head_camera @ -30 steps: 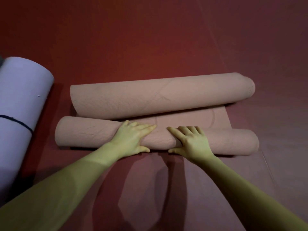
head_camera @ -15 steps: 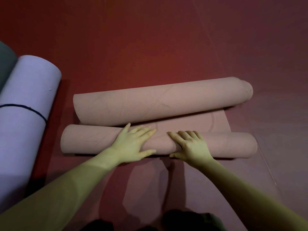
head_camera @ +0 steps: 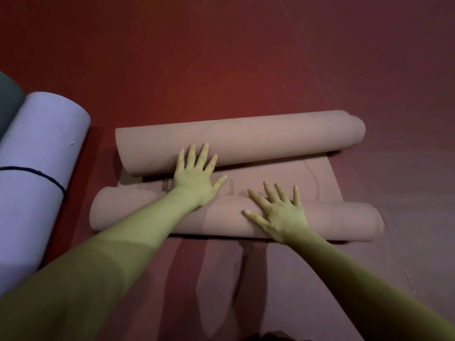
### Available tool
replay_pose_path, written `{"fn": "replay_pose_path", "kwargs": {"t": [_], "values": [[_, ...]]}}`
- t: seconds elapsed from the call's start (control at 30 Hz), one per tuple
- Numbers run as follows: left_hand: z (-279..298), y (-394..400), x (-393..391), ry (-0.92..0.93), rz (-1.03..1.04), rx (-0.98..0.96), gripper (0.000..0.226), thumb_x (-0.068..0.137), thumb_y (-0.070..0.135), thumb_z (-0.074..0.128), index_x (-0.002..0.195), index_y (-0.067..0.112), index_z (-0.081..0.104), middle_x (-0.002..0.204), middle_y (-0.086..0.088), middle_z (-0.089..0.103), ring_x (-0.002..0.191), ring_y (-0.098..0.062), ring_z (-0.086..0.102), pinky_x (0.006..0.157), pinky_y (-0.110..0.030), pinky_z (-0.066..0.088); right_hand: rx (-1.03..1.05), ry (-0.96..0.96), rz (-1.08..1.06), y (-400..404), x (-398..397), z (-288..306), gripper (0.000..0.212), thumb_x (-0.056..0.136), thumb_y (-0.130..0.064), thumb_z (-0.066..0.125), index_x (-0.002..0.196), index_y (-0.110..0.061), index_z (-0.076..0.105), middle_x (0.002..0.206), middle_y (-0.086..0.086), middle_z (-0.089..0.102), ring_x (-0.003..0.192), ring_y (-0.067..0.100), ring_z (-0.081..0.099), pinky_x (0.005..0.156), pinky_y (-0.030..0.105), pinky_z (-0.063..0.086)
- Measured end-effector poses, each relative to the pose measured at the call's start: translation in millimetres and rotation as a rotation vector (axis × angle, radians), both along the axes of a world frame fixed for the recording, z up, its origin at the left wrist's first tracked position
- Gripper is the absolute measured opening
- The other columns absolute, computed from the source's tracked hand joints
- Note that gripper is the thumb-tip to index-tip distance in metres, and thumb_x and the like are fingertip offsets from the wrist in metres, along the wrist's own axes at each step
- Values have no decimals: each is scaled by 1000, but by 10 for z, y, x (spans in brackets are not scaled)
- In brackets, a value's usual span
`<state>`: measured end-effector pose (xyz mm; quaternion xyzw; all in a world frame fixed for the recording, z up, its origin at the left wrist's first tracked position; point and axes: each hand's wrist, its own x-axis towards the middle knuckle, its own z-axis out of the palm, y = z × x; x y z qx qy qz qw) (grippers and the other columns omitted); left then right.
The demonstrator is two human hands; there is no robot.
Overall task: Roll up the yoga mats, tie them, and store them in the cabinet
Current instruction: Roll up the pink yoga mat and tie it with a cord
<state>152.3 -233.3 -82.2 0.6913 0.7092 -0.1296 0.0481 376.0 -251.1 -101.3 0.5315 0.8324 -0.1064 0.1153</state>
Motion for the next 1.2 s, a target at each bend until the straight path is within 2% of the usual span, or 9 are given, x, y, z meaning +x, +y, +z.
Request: {"fn": "replay_pose_path", "kwargs": {"t": [0.1,0.2,0.37,0.6,0.73,0.87,1.0,1.13,1.2], "values": [[-13,146,-1,-15,104,37,66,95,62,9,151,31,-6,158,-3,-18,145,-34,-12,112,-58,-5,36,-11,-43,180,-75,-38,93,64,-81,-16,149,-48,4,162,0,1,148,25,0,112,60,-6],[-7,300,-36,-75,140,86,65,96,60,13,152,31,-3,159,-3,-14,145,-35,-8,112,-60,0,39,48,-117,361,-128,-52,84,71,-76,-9,149,-47,6,162,-4,1,148,21,5,111,63,6],[-74,344,-67,-143,128,155,68,95,60,19,152,29,-1,159,-5,-12,143,-39,-11,111,-64,-1,140,163,-202,734,-204,-55,57,96,-56,24,150,-42,13,161,-5,9,146,19,13,111,59,18],[-276,128,53,-98,72,70,76,83,72,-1,150,37,-8,160,-4,-11,144,-38,-8,106,-69,1,128,183,-202,1071,-255,-90,55,98,-52,23,151,-40,15,161,-5,8,147,18,12,115,56,13],[-260,341,30,-134,86,40,72,89,69,11,150,37,-7,160,-5,-11,145,-33,-10,112,-62,-3,241,220,-157,935,-250,-45,66,91,-55,12,148,-29,33,157,2,28,140,22,32,113,54,17],[-254,513,-15,-150,76,49,71,91,66,15,152,33,-1,160,-7,-10,146,-26,-11,116,-52,-6,357,205,-104,503,-224,-194,55,94,-48,29,132,-19,56,139,9,53,124,31,52,106,57,23],[-238,475,6,-190,48,137,68,94,57,13,152,21,14,160,-7,7,147,-24,5,118,-45,-1,254,157,-128,570,-251,-148,62,93,-54,18,142,-26,45,150,4,40,139,27,35,109,59,15],[-297,256,27,-233,-169,284,69,89,50,22,135,8,51,143,-12,47,129,-30,47,106,-51,32,125,117,-147,1015,-316,-49,57,98,-54,16,150,-33,23,161,-3,8,148,17,8,115,54,0],[-348,227,-6,-186,-233,298,69,88,54,28,136,10,50,141,-12,50,126,-34,49,104,-55,33,104,116,-151,1138,-342,-40,56,99,-53,17,150,-33,23,162,-4,5,148,17,7,116,53,-1]]}}
